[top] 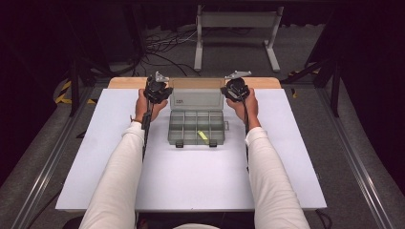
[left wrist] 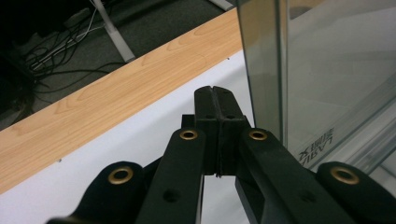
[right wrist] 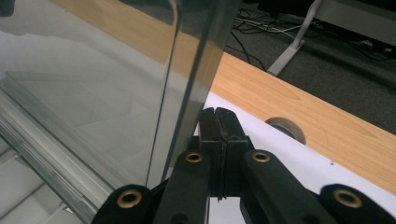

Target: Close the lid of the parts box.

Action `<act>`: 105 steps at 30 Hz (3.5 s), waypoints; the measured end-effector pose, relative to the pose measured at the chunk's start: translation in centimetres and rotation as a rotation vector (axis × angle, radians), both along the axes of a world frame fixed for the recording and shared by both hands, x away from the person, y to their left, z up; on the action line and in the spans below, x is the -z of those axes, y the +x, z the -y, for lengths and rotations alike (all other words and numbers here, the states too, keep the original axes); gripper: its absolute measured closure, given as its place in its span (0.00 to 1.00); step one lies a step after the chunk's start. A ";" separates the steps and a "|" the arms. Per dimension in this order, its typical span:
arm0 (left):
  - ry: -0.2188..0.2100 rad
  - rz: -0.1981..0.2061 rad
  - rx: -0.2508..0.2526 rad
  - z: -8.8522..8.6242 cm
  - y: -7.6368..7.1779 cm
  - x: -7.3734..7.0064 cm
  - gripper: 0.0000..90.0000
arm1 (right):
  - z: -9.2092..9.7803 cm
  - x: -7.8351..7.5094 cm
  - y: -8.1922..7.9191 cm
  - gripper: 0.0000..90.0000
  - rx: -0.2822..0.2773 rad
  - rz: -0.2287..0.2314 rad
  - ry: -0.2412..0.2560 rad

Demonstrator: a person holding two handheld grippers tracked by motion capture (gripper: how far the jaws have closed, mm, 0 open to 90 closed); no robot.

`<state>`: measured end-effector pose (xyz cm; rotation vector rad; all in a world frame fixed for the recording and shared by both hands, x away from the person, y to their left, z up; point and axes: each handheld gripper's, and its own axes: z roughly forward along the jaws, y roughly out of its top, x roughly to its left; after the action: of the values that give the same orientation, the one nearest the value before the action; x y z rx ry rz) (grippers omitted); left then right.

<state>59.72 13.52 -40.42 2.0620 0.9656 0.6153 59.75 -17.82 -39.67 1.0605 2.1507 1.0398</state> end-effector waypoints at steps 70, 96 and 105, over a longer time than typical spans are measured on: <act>0.093 0.082 0.025 0.1 -4.6 -4.2 1.00 | -0.5 -4.5 -5.0 1.00 0.037 0.095 -0.024; 0.106 0.096 0.040 0.0 -6.4 -4.0 1.00 | -0.5 -4.1 -6.7 1.00 0.029 0.101 -0.018; 0.108 0.107 0.031 0.0 -6.9 -3.8 1.00 | -0.7 -4.2 -7.3 1.00 0.029 0.115 -0.015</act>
<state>52.82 13.49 -36.67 2.1108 0.8543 0.7677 52.40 -17.15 -35.45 0.9974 2.0435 1.0442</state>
